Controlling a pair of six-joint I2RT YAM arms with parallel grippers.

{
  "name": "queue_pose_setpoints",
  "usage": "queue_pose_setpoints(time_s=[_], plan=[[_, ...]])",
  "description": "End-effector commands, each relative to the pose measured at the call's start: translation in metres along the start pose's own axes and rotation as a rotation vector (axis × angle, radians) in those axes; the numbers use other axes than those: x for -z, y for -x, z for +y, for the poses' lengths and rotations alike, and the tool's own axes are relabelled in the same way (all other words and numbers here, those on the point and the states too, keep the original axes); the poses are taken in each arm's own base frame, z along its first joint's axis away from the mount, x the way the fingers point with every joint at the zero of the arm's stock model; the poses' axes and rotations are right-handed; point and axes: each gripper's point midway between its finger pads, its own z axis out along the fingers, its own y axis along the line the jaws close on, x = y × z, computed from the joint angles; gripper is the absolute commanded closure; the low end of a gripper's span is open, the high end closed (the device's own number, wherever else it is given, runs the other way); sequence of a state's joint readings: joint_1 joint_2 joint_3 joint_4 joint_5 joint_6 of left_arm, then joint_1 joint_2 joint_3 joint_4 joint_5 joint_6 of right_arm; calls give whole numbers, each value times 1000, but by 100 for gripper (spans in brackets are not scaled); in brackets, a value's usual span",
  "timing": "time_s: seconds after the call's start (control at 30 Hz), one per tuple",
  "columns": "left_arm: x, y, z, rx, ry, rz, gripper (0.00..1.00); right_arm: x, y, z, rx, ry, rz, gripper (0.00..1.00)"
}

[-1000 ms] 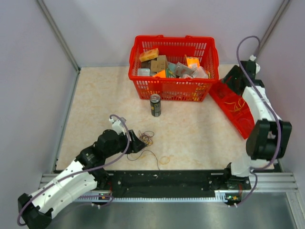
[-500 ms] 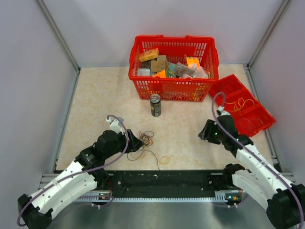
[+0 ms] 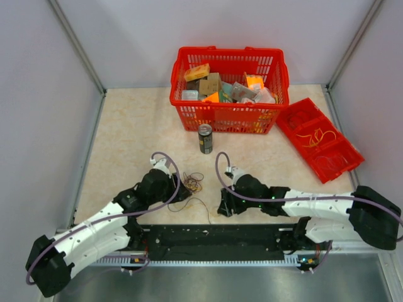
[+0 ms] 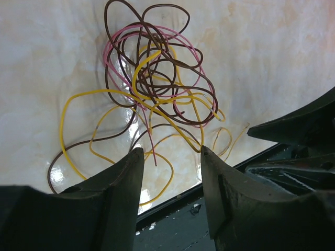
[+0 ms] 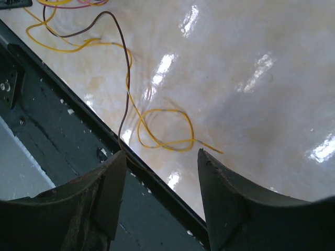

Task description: Untangle the cables

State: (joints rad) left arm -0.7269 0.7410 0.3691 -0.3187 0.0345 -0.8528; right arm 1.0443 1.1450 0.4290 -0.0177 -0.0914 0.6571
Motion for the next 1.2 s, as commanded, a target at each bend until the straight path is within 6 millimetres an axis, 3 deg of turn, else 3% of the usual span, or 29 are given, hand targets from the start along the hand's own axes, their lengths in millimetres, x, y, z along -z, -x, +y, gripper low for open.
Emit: queue_pose_setpoints(time_s=[0.0, 0.2, 0.33, 0.47, 0.53, 0.67, 0.83, 0.9, 1.0, 1.07, 1.17], plan=[[-1, 3, -12, 24, -47, 0, 49, -14, 32, 25, -10, -30, -106, 44], [-1, -15, -5, 34, -98, 28, 38, -17, 13, 6, 12, -149, -42, 44], [0, -22, -6, 50, -115, 54, 26, -21, 6, 8, -18, -141, -19, 44], [-2, -24, -3, 42, -106, 59, 30, -31, 3, 14, -34, -128, -9, 44], [1, -26, -8, 32, -125, 77, 31, -38, -2, 12, -32, -150, 29, 44], [13, -21, -27, -7, -209, 79, 22, -47, -19, 1, -45, -233, 91, 44], [35, -6, -52, -31, -279, 52, 18, -39, -19, -22, -28, -390, 64, 73], [42, 0, -59, -42, -302, 35, 20, -36, -13, -26, -26, -410, 36, 79], [55, 6, -78, -65, -386, 23, 20, -34, -3, -23, -10, -407, 2, 85], [66, 12, -95, -81, -458, 9, 20, -31, 5, -19, 6, -395, -25, 100], [73, 18, -105, -86, -486, 1, 19, -23, 22, -8, 19, -349, -89, 100]])
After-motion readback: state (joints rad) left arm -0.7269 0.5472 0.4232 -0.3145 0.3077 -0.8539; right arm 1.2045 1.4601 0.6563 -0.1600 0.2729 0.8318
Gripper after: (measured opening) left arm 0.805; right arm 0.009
